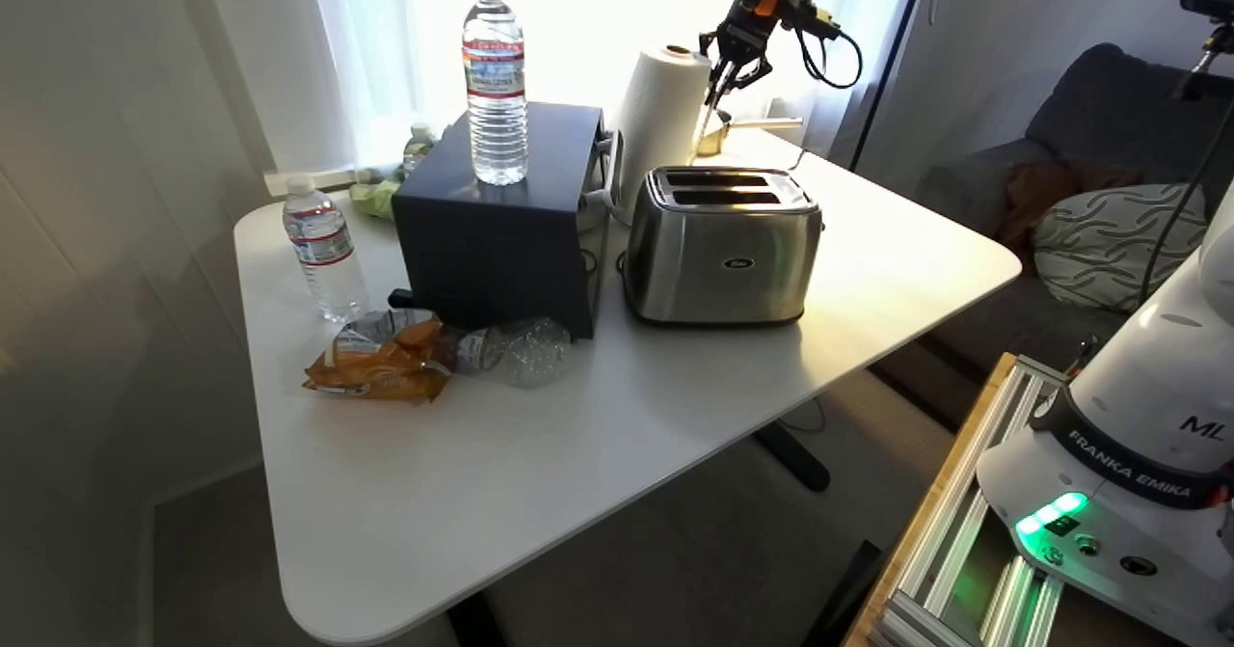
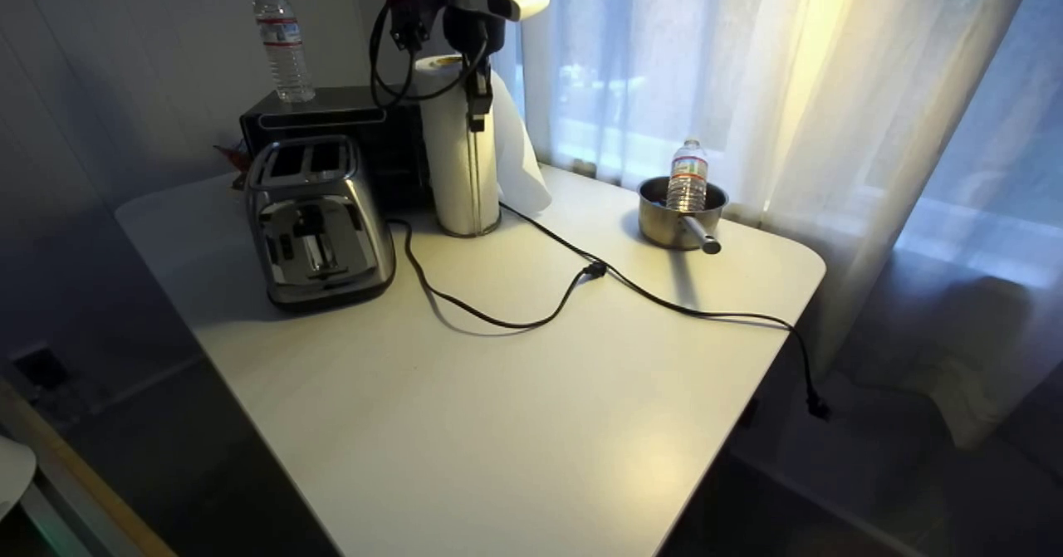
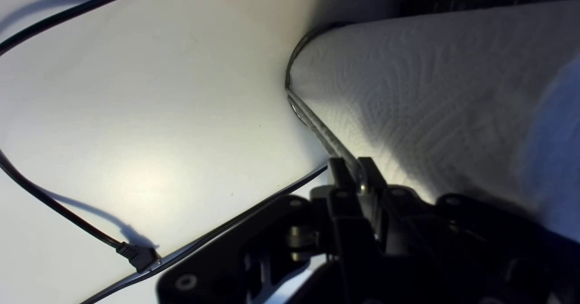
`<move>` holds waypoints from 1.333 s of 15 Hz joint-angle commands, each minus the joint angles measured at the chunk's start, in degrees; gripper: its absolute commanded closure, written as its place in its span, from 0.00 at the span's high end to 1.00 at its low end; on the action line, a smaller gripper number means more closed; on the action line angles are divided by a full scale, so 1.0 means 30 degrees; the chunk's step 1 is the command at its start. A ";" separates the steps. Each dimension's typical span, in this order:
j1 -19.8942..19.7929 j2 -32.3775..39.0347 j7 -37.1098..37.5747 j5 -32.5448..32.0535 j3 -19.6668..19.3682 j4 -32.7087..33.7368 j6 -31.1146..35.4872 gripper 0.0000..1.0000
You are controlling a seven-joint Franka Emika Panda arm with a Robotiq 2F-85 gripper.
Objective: Move the silver holder to the right
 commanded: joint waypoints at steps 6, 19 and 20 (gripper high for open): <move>0.0039 -0.1374 0.4003 -0.2511 -0.0845 0.1555 -0.1904 0.03; -0.0428 0.3303 1.2859 -0.2777 -0.2043 0.7549 -0.1552 0.02; -0.0561 0.3685 1.3222 -0.2685 -0.2038 0.7978 -0.1792 0.02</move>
